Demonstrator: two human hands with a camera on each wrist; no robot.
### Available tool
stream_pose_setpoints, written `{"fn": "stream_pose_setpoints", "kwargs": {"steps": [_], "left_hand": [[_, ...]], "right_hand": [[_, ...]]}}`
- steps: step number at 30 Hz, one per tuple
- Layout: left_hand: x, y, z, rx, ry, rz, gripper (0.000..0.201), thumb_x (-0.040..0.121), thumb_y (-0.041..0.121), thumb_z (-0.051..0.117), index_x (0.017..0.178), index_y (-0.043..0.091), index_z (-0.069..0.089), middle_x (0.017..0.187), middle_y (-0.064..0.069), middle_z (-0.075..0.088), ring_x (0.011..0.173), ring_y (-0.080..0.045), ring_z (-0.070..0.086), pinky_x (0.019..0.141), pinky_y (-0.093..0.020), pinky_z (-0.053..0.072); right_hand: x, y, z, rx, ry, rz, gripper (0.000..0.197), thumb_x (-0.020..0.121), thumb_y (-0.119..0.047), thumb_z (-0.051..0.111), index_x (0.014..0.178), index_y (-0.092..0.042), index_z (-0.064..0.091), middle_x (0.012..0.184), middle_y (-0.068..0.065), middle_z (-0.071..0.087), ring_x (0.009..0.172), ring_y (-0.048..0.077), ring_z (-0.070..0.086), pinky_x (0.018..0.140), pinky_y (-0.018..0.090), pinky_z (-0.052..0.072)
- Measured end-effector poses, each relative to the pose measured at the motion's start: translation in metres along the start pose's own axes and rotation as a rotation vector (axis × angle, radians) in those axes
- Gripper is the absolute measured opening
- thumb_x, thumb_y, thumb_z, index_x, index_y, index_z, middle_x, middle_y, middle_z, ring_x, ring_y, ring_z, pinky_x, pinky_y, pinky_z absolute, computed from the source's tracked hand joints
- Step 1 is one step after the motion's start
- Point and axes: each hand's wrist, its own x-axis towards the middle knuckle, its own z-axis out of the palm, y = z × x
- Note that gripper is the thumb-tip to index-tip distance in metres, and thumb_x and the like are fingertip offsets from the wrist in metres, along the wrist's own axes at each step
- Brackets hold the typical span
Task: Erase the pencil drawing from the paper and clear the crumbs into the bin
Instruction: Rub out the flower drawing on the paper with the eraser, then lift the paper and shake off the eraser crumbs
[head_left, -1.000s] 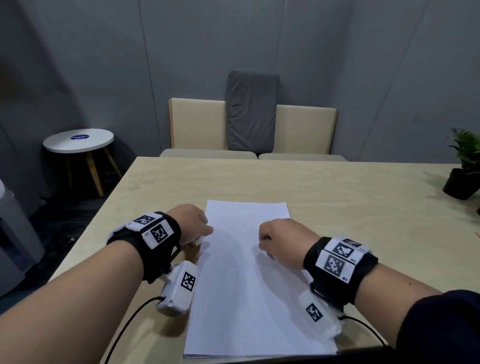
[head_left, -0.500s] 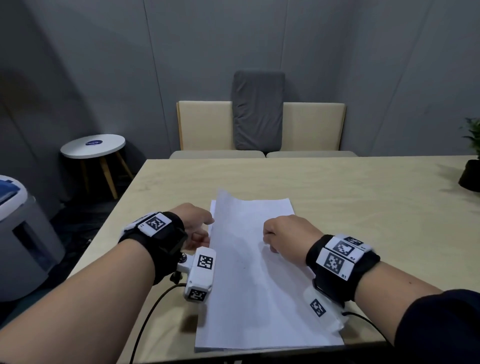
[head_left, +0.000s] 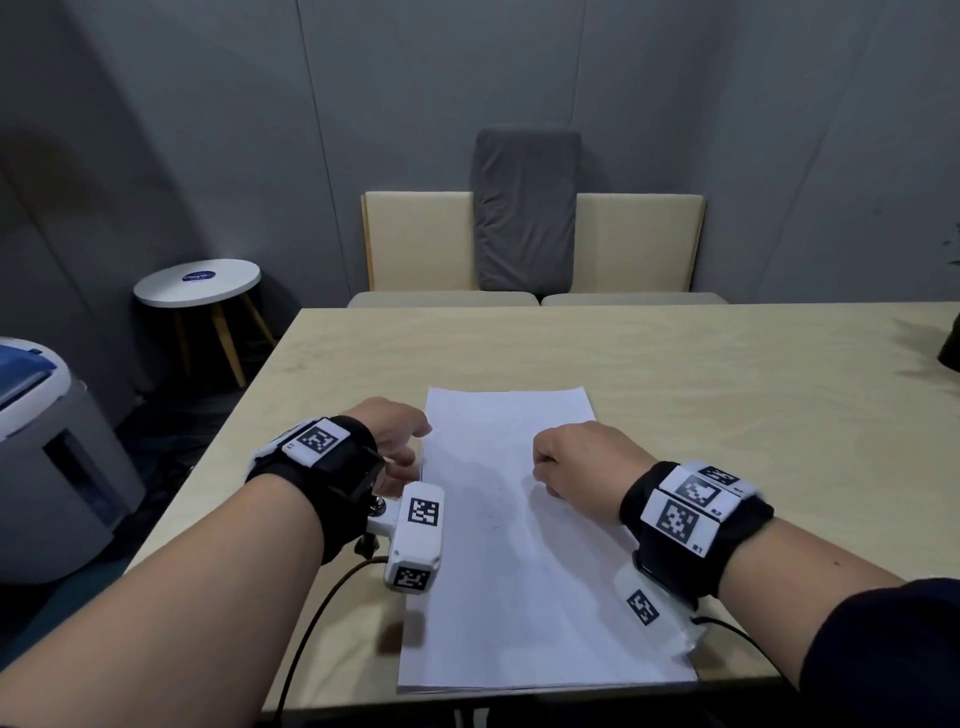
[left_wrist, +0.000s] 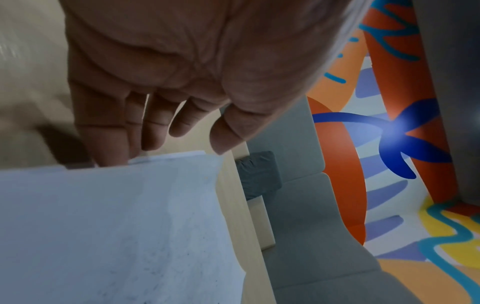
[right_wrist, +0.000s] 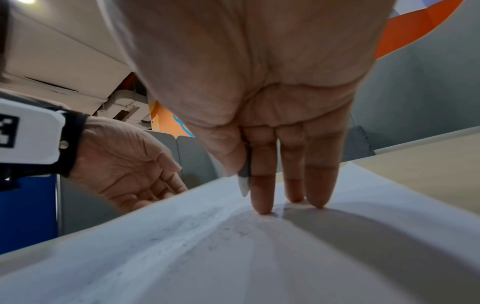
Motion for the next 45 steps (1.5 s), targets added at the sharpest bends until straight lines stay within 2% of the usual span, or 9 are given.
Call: {"fn": "stream_pose_setpoints", "kwargs": {"steps": [7,11,14,18,24,29,31,34,45], "left_hand": [[0.004,-0.002,0.005,-0.015,-0.051,-0.008,0.019,0.096,0.013,0.05,0.079,0.007,0.044,0.081,-0.016,0.056,0.052,-0.022,0.048,0.057,-0.028,0.041],[0.0,-0.003,0.013,0.117,-0.065,0.022,0.01,0.09,0.011,0.056,0.089,0.001,0.058,0.086,-0.019,0.056,0.07,-0.031,0.055,0.077,-0.042,0.049],[-0.003,-0.005,0.015,0.307,-0.001,0.1,0.007,0.088,0.003,0.059,0.082,0.0,0.059,0.08,-0.019,0.058,0.077,-0.033,0.055,0.069,-0.04,0.049],[-0.001,-0.01,0.013,0.547,-0.023,0.179,0.008,0.09,0.003,0.062,0.084,0.004,0.057,0.093,-0.014,0.057,0.086,-0.026,0.053,0.086,-0.04,0.054],[-0.002,-0.011,0.009,0.823,-0.011,0.298,0.013,0.091,0.011,0.062,0.096,-0.001,0.06,0.087,-0.009,0.051,0.083,-0.022,0.046,0.05,-0.026,0.031],[0.007,-0.012,0.007,0.72,-0.018,0.296,0.017,0.091,0.011,0.064,0.099,-0.003,0.061,0.085,-0.021,0.054,0.085,-0.023,0.046,0.063,-0.027,0.036],[0.012,-0.015,0.004,0.633,-0.021,0.29,0.012,0.087,0.008,0.067,0.083,0.002,0.058,0.075,-0.01,0.051,0.082,-0.024,0.047,0.066,-0.028,0.037],[0.021,-0.02,0.001,0.526,-0.024,0.266,0.032,0.082,0.003,0.068,0.063,0.012,0.045,0.066,-0.004,0.047,0.074,-0.025,0.047,0.065,-0.028,0.037],[0.02,-0.023,-0.002,0.49,-0.012,0.3,0.031,0.081,0.003,0.067,0.062,0.014,0.044,0.063,-0.001,0.046,0.058,-0.019,0.043,0.048,-0.021,0.028]], "right_hand": [[-0.001,0.0,0.0,0.006,0.0,-0.003,0.016,0.096,-0.023,0.048,0.087,-0.019,0.06,0.091,0.001,0.069,0.087,0.023,0.06,0.066,0.031,0.043],[-0.002,0.001,0.001,0.014,-0.004,0.002,0.016,0.096,-0.024,0.048,0.089,-0.019,0.061,0.091,0.001,0.068,0.088,0.023,0.06,0.066,0.031,0.043],[-0.003,0.001,0.001,0.028,0.006,0.004,0.014,0.096,-0.025,0.049,0.09,-0.017,0.059,0.091,0.001,0.067,0.087,0.024,0.06,0.064,0.031,0.041],[-0.002,-0.001,-0.002,0.047,-0.022,-0.007,0.012,0.095,-0.025,0.053,0.089,-0.016,0.059,0.083,-0.001,0.065,0.083,0.023,0.059,0.065,0.031,0.044],[0.006,0.005,-0.008,0.109,-0.111,0.039,0.019,0.092,-0.013,0.051,0.091,-0.017,0.069,0.077,-0.011,0.065,0.073,0.011,0.057,0.063,0.025,0.044],[0.009,0.01,-0.011,0.114,-0.087,0.03,0.007,0.087,-0.018,0.058,0.087,-0.023,0.062,0.084,-0.013,0.061,0.074,0.008,0.056,0.061,0.026,0.044],[0.009,0.009,-0.008,0.103,-0.07,0.02,0.004,0.087,-0.019,0.058,0.084,-0.02,0.06,0.082,-0.011,0.064,0.072,0.01,0.056,0.061,0.029,0.044],[0.01,0.007,-0.006,0.074,-0.051,0.012,0.007,0.089,-0.021,0.056,0.084,-0.019,0.06,0.084,-0.006,0.066,0.072,0.013,0.055,0.063,0.031,0.044],[0.001,0.015,-0.008,0.0,-0.066,0.036,0.007,0.089,-0.019,0.053,0.084,-0.021,0.057,0.08,-0.007,0.06,0.072,0.014,0.052,0.061,0.03,0.042]]}}
